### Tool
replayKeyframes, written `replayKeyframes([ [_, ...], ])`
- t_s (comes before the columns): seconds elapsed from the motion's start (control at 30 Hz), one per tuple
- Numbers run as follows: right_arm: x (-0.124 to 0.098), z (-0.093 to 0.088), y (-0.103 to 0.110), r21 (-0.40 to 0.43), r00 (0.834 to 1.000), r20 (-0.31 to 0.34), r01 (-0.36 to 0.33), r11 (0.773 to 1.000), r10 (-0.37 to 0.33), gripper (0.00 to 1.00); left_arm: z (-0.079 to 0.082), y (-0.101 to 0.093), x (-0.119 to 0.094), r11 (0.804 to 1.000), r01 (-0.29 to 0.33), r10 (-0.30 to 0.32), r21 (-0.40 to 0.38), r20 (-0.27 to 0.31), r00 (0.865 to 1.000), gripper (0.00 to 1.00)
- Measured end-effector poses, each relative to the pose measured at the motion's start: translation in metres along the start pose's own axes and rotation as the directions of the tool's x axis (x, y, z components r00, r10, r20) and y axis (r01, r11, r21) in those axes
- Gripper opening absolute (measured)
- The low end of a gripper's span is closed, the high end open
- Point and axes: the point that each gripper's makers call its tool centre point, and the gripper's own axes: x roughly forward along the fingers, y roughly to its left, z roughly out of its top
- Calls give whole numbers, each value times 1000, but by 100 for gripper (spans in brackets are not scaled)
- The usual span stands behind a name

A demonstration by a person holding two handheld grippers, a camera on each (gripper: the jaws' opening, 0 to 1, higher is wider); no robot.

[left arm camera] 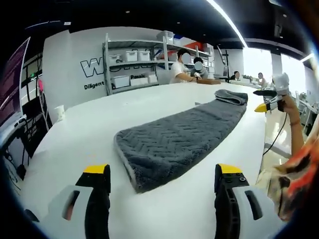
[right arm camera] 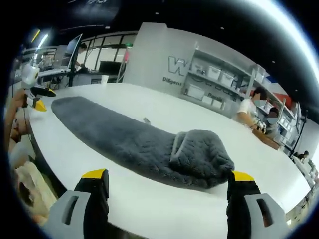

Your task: Open the folded towel by lifting each exposed corner and separating the folded layers until the towel lies flat within the target outline without major curled edges

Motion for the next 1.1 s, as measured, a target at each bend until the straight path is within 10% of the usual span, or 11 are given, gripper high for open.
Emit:
replayKeyframes([
  [0.27,1,0,5,-17,1000,-1,-14,1000,14,98,1,9,3,996,6,-2,-87,46,999,60],
  [1.1,3,2,4,-11,1000,16,-26,1000,26,96,13,45,36,974,25,-25,-225,2,1000,36],
])
